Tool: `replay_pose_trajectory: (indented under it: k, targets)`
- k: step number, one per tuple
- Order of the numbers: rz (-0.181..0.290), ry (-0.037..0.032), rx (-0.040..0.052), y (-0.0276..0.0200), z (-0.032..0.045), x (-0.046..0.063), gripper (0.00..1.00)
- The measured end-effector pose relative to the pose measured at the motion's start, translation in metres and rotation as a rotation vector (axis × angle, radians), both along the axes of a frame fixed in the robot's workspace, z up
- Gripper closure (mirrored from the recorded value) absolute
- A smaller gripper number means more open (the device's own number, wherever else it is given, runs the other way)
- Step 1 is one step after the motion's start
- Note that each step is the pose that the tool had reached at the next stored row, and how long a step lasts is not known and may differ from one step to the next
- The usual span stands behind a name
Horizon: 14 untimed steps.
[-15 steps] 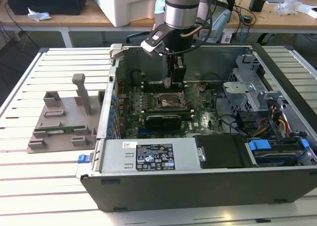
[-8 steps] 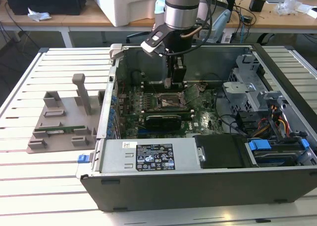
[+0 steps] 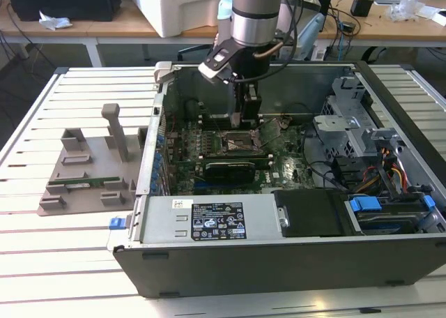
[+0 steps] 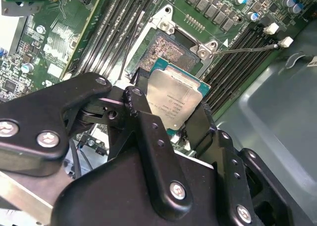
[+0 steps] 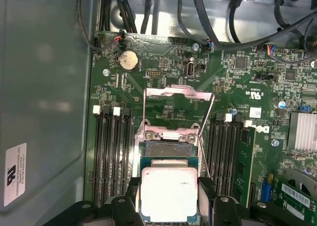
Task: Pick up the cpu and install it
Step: 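Place the cpu into insertion slot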
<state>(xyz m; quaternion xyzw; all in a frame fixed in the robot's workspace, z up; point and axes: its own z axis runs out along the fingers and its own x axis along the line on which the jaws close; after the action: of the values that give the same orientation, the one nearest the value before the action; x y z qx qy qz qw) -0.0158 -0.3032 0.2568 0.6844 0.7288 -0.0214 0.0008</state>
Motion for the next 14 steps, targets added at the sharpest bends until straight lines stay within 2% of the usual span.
replay_pose_trajectory:
  k: [7, 14]
  targets:
    - [0.0, 0.0, 0.0001, 0.0, -0.0052, 0.0, 0.45]
    - [0.0, 0.0, 0.0, 0.0, -0.0142, 0.0, 0.45]
